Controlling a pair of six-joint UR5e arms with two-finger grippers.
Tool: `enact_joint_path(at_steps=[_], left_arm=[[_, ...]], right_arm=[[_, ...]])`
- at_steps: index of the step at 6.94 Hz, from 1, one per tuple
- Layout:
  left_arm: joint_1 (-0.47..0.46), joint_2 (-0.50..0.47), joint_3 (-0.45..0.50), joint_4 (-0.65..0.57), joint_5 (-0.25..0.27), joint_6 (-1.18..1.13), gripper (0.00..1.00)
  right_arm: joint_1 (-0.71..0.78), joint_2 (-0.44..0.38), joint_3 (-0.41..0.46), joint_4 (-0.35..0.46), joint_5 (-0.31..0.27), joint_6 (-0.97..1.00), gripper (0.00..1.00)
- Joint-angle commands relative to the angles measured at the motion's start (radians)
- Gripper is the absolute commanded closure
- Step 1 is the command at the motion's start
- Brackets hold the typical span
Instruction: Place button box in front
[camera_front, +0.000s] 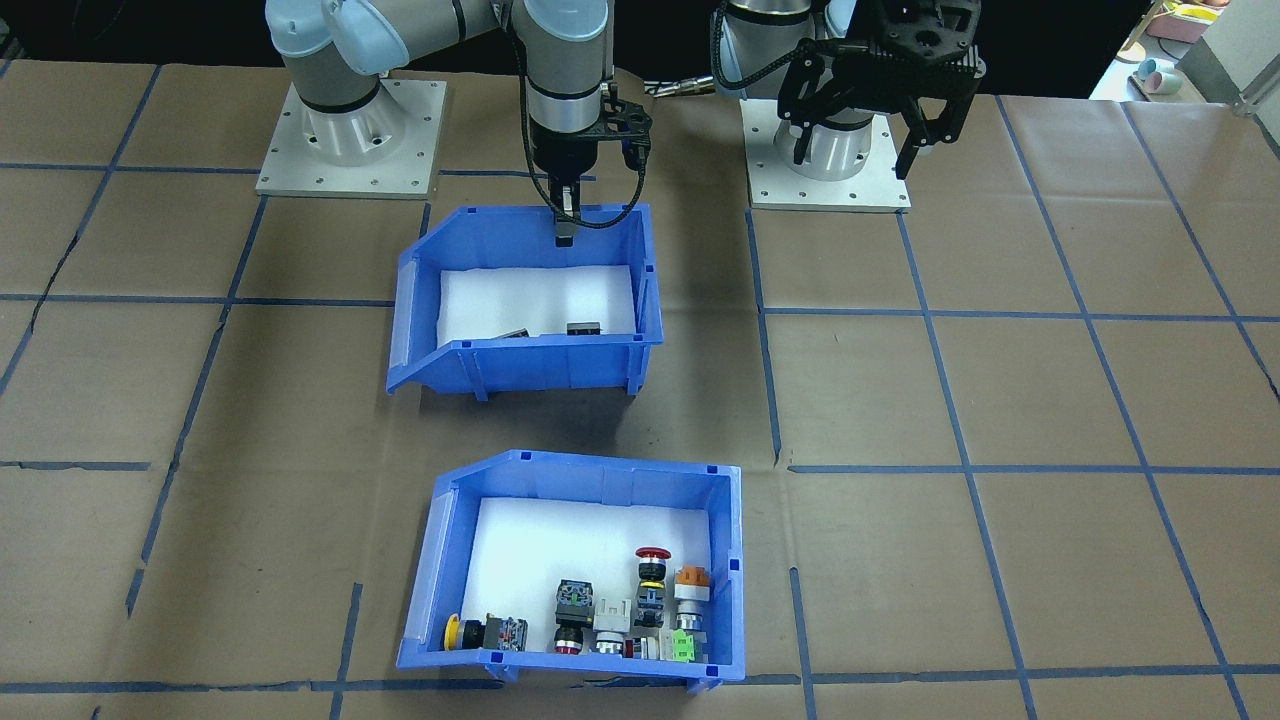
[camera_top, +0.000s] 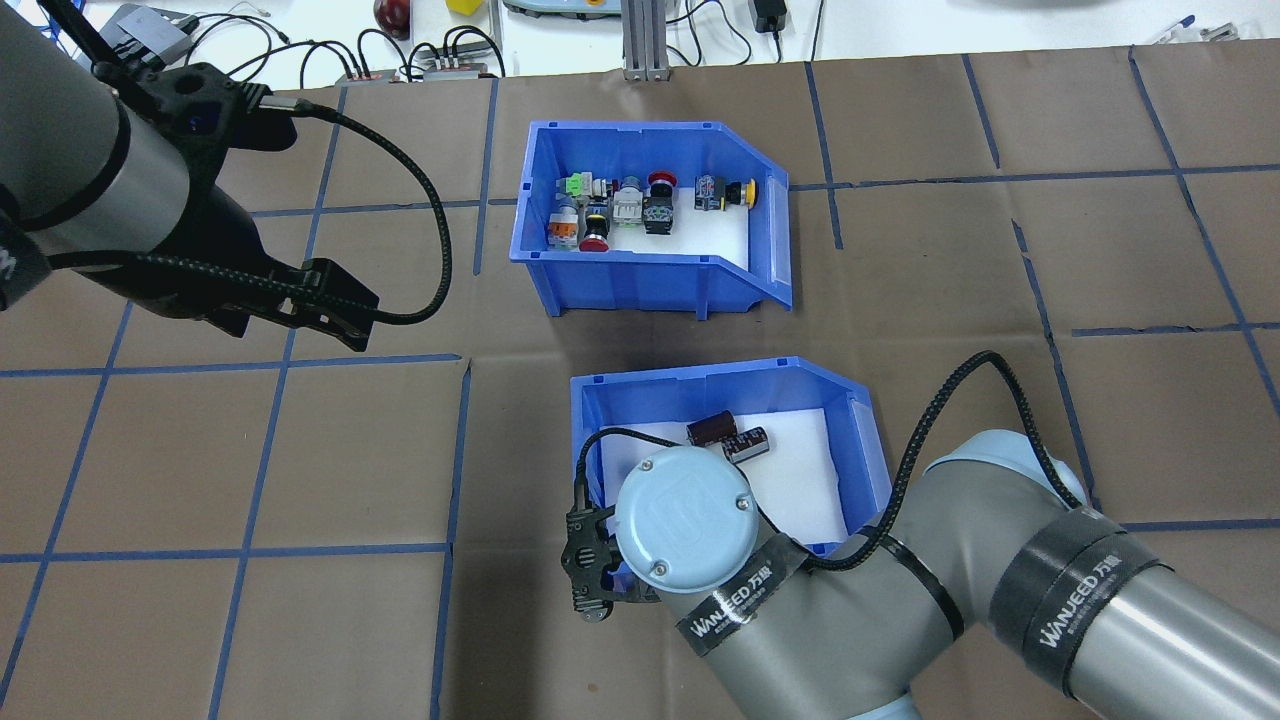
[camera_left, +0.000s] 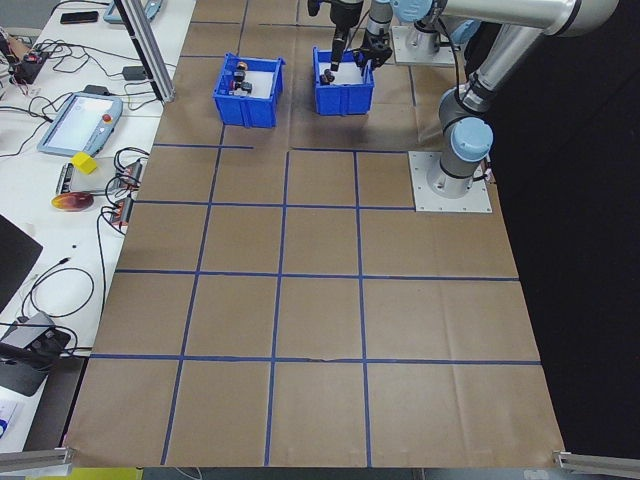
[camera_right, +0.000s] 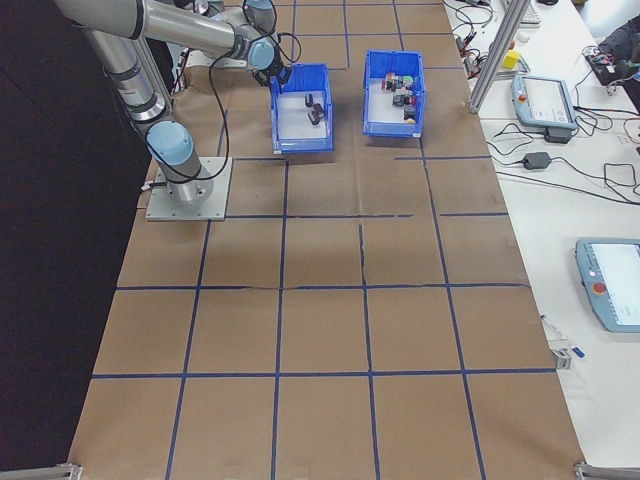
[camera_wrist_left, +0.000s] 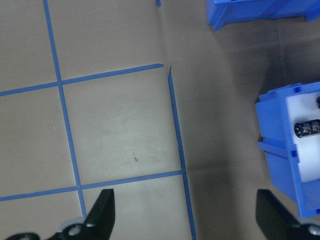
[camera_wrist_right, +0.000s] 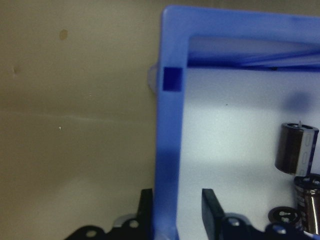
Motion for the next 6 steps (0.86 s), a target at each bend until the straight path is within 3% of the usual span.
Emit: enact_joint_path(at_steps=[1, 4, 6], left_arm=[[-0.004, -0.011, -0.009, -0.011, 0.003, -0.005, 0.01], [0.001, -0.087, 0.055, -0.022, -0.003, -0.005, 0.01], [0.001, -0.156, 0.092, -0.052, -0.006, -0.023, 0.01]], right_arm=[[-0.012, -0.031, -0.023, 0.013, -0.026, -0.003, 0.0], [-0.096, -0.13, -0.109, 0.177, -0.037, -0.005, 0.0], [-0.29, -0.133, -0.181, 0.275, -0.037, 0.001, 0.0]])
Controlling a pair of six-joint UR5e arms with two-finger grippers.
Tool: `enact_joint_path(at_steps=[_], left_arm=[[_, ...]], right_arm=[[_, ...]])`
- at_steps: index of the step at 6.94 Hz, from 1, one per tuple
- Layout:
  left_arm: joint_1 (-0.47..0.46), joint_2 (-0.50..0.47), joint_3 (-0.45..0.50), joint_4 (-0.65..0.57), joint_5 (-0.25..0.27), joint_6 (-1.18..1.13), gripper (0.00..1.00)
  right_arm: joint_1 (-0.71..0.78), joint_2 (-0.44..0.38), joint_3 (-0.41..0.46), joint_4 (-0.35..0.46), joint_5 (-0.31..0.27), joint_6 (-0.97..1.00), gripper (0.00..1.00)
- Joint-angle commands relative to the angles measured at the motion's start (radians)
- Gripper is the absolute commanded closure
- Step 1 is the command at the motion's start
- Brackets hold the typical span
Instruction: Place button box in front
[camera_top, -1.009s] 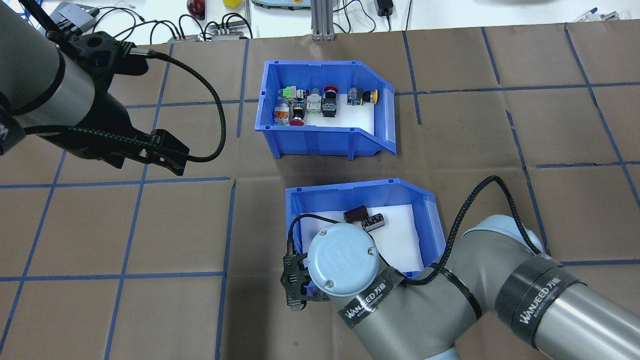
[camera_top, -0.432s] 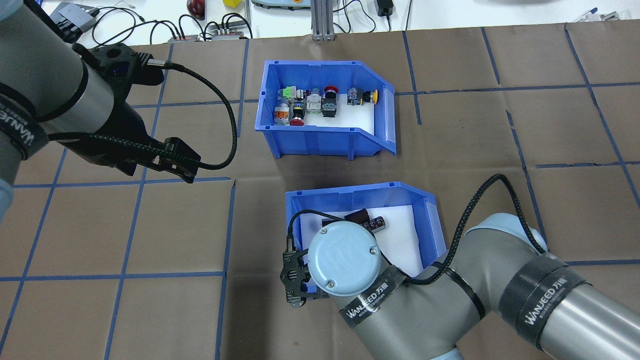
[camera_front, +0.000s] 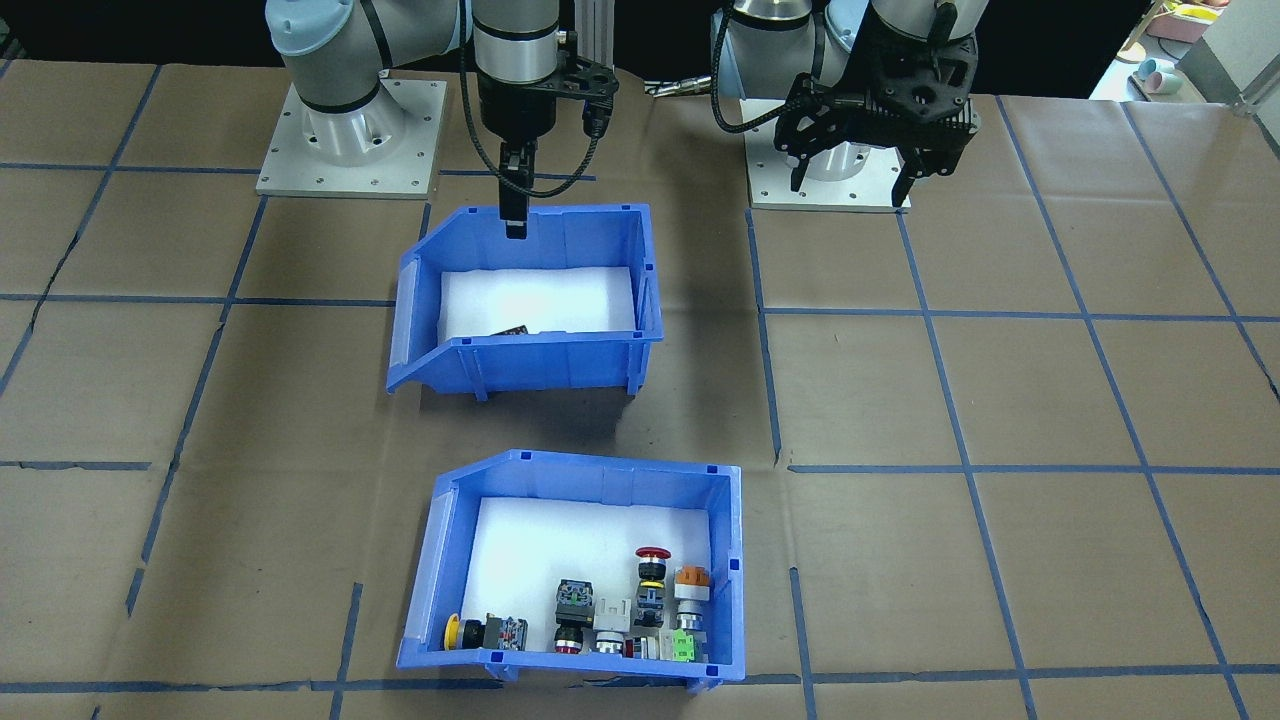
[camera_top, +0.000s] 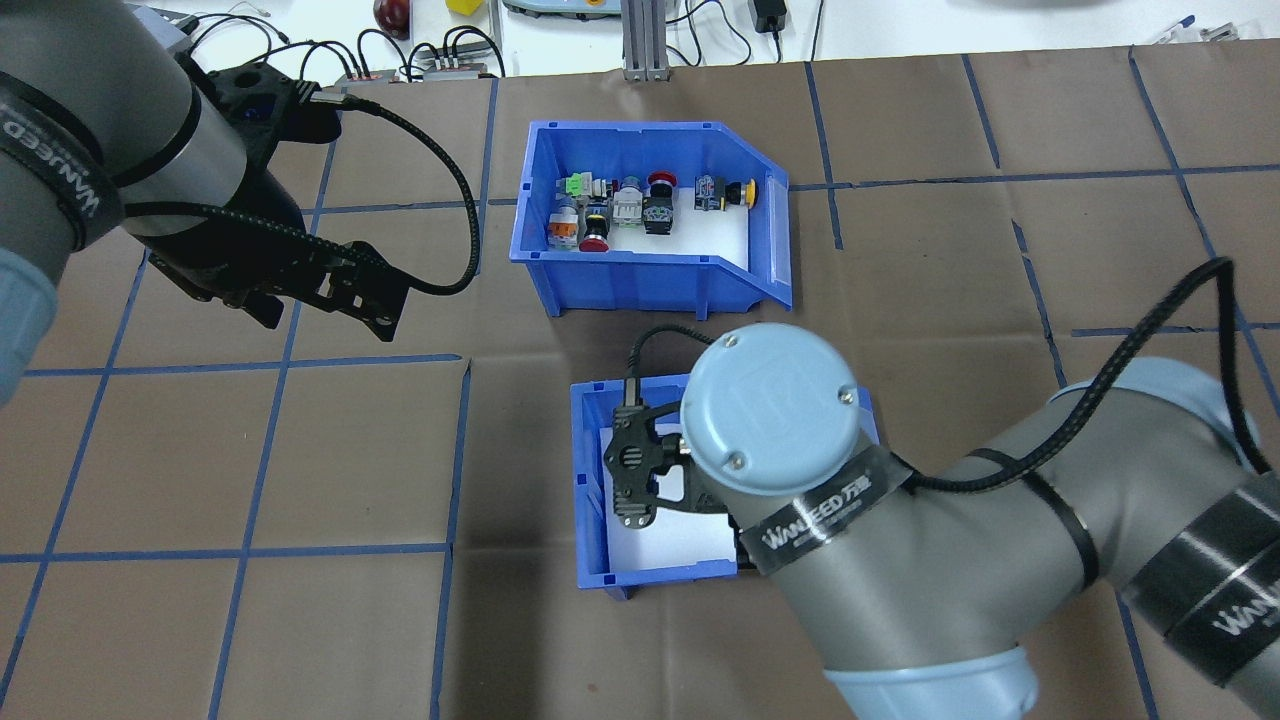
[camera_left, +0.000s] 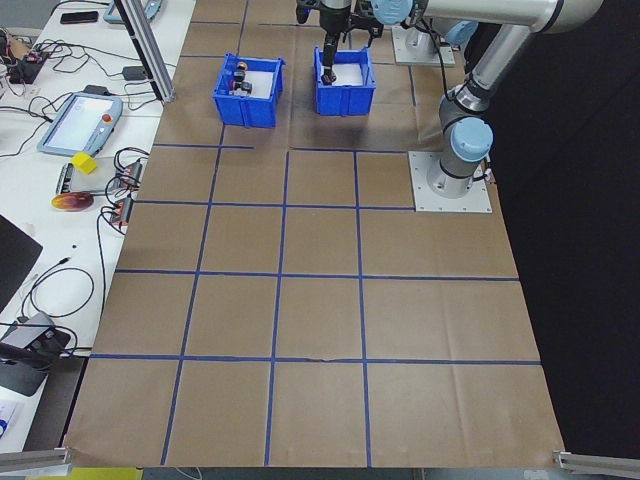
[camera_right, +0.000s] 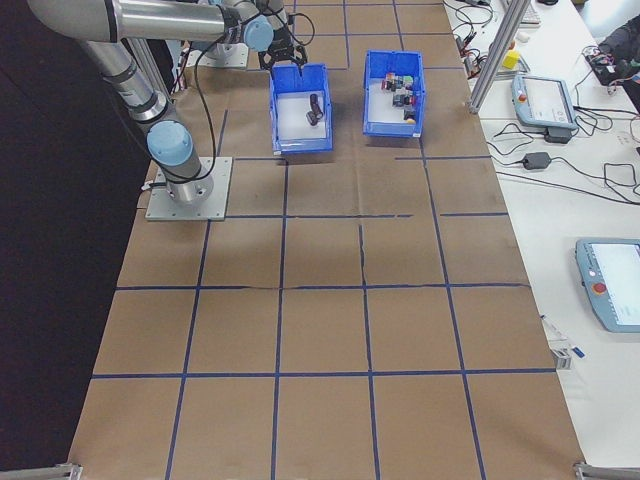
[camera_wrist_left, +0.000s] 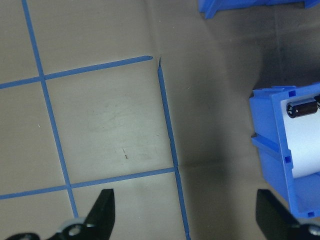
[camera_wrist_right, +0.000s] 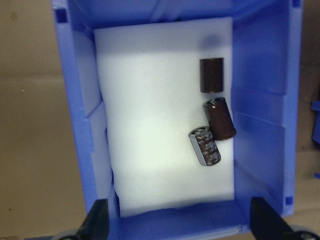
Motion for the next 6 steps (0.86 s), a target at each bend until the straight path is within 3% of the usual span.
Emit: enact_joint_path(at_steps=[1, 3, 5, 6], left_arm=[[-0.003, -0.056, 0.043, -0.023, -0.001, -0.015, 0.01], [-0.008, -0.067, 0.049, -0.04, -0.004, -0.016, 0.01], [-0.008, -0.067, 0.065, -0.055, -0.002, -0.018, 0.01], [-0.008, -0.07, 0.103, -0.142, -0.004, -0.021, 0.01]], right_arm=[[-0.21, -0.007, -0.067, 0.057, 0.001, 0.02, 0.0], [-0.381, -0.017, -0.095, 0.061, 0.012, 0.12, 0.0], [-0.455, -0.014, -0.142, 0.063, 0.017, 0.39, 0.0], [-0.458, -0.012, -0.16, 0.058, 0.015, 0.504, 0.0]])
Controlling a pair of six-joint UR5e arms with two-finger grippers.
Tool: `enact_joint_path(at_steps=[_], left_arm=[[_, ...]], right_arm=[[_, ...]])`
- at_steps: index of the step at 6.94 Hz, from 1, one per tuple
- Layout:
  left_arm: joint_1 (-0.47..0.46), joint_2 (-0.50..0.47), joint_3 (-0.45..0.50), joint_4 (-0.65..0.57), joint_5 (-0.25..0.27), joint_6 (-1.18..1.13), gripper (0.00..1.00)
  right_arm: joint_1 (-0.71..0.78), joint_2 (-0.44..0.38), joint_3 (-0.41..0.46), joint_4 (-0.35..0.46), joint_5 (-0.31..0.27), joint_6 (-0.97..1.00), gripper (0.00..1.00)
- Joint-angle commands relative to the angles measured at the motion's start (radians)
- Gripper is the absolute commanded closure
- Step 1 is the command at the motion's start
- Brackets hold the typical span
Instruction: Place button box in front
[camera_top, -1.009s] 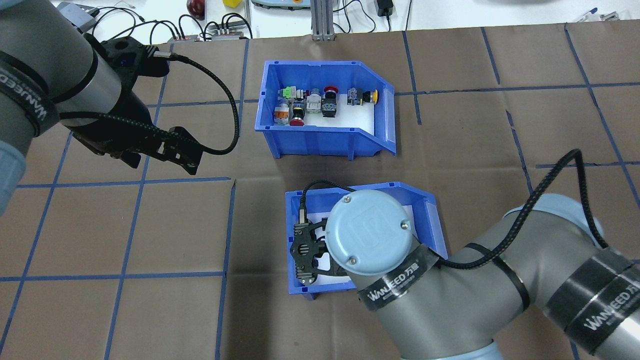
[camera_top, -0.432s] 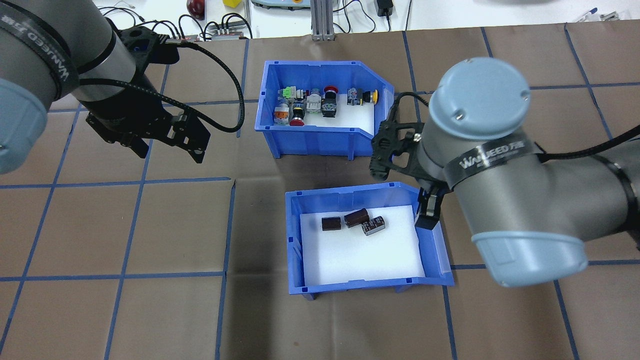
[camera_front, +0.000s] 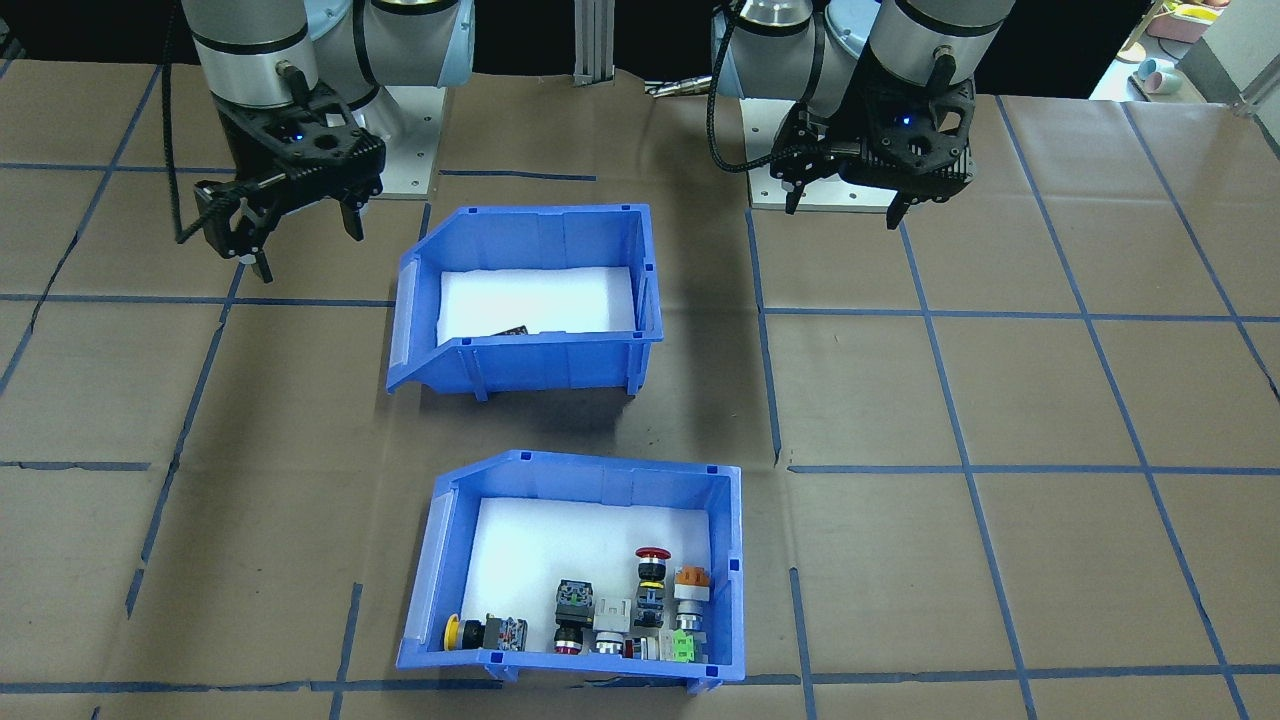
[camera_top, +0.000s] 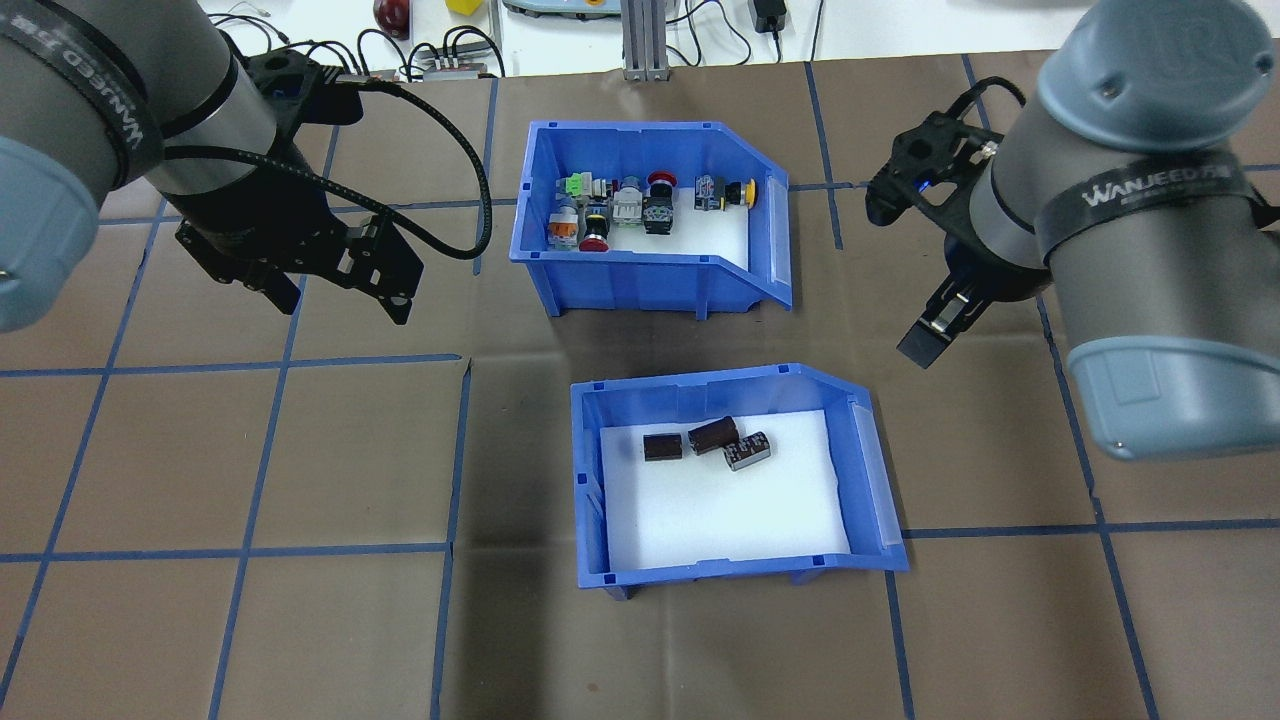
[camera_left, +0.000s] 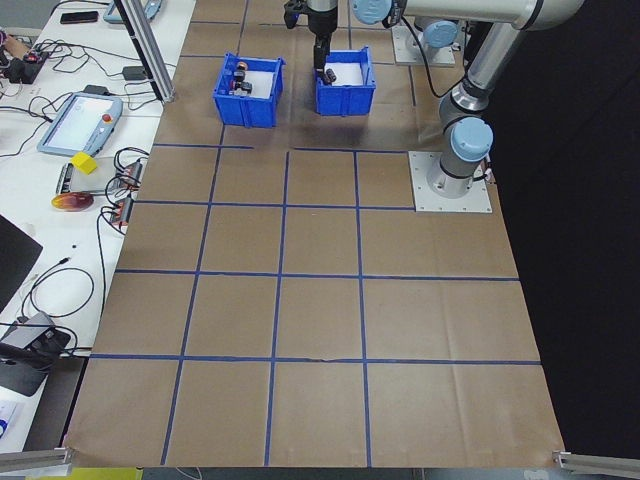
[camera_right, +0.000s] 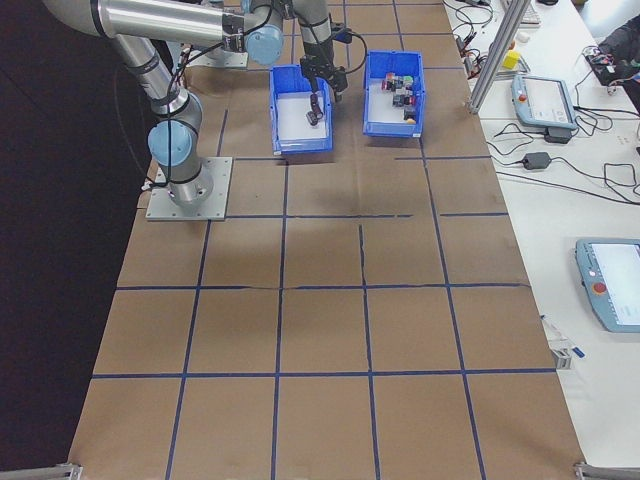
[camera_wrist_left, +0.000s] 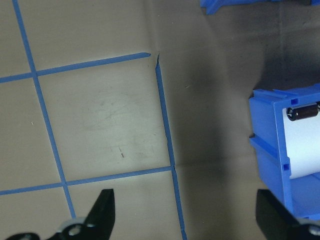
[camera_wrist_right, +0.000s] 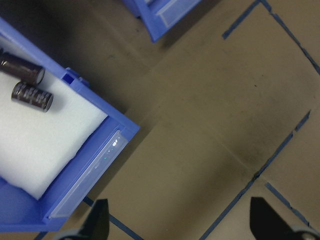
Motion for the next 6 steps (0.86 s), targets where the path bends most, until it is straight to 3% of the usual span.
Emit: enact_joint_path(at_steps=[1, 5, 6], left_arm=[[-0.002, -0.001, 0.025, -0.089, -0.007, -0.01, 0.01], [-0.003, 0.013, 0.017, -0.086, -0.007, -0.009, 0.01], [-0.003, 0.014, 0.017, -0.088, -0.006, -0.007, 0.01]], right_arm=[[-0.02, 0.012, -0.067, -0.001, -0.005, 0.321, 0.0], [-0.029, 0.179, -0.323, 0.283, 0.001, 0.64, 0.0], [-0.063, 0.192, -0.334, 0.327, 0.055, 0.686, 0.0]])
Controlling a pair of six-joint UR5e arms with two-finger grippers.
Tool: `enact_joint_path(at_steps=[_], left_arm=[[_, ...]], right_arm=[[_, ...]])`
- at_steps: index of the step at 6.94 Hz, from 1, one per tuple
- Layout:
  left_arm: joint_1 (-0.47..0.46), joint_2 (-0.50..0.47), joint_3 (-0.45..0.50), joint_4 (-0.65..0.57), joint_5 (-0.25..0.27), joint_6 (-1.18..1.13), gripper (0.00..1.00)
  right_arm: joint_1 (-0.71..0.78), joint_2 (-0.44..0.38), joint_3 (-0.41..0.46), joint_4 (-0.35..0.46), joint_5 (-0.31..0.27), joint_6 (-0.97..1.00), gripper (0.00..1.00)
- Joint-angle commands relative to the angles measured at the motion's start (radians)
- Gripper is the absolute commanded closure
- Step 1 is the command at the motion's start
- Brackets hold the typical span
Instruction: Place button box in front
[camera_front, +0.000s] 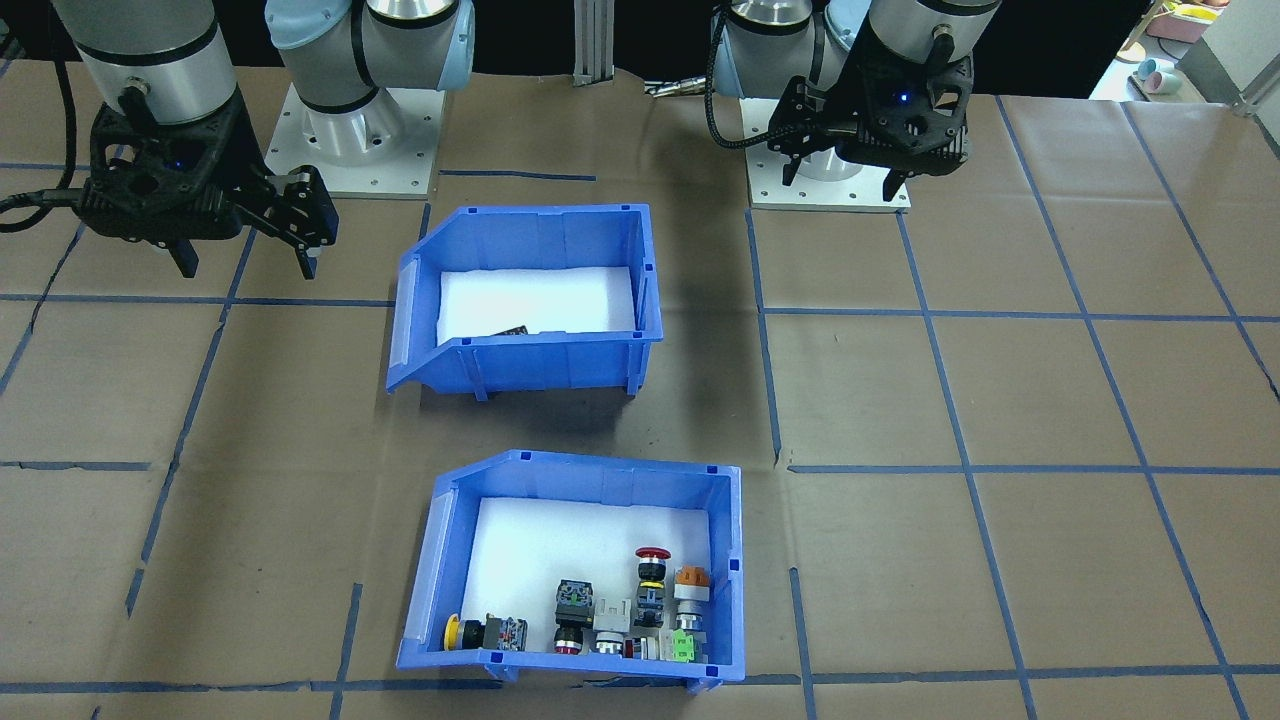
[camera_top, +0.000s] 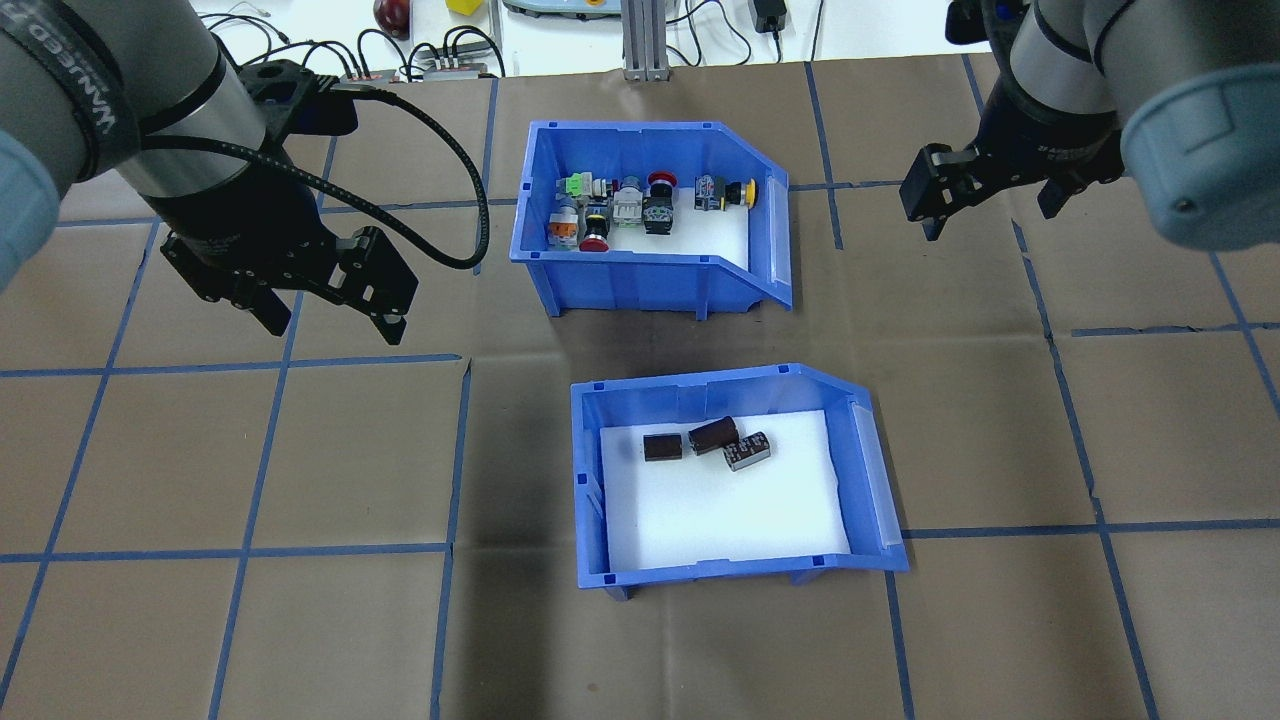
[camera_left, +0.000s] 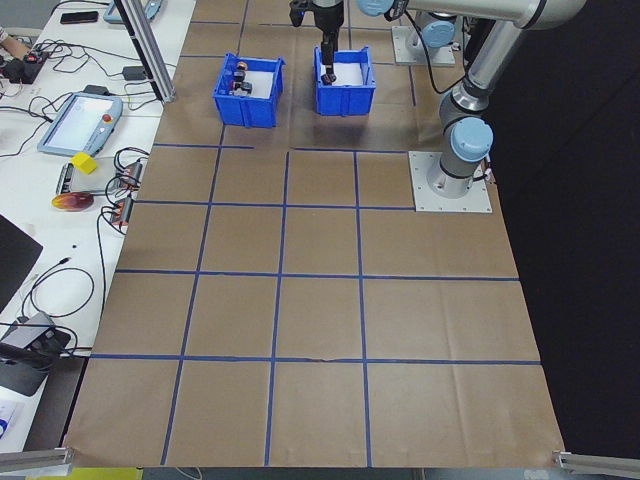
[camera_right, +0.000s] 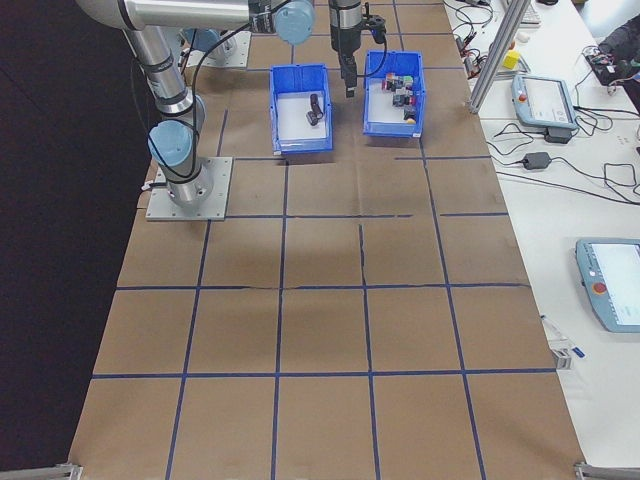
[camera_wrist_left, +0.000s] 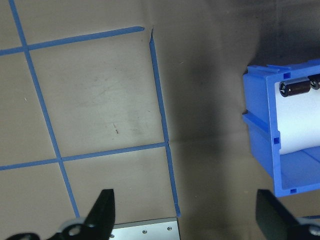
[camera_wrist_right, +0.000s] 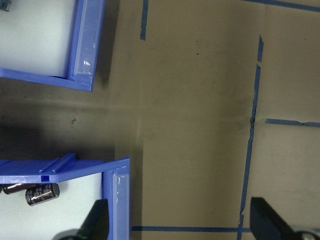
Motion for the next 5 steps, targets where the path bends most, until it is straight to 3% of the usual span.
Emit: enact_joint_path(at_steps=[1, 5], left_arm=[[-0.001, 0.001, -0.001, -0.001, 0.001, 0.001, 0.01], [-0.002, 0.006, -0.003, -0.007, 0.004, 0.003, 0.01]], right_arm=[[-0.077, 0.025, -0.038, 0.112, 0.127, 0.085, 0.0], [-0.073, 0.008, -0.038, 0.117, 0.125, 0.143, 0.0]])
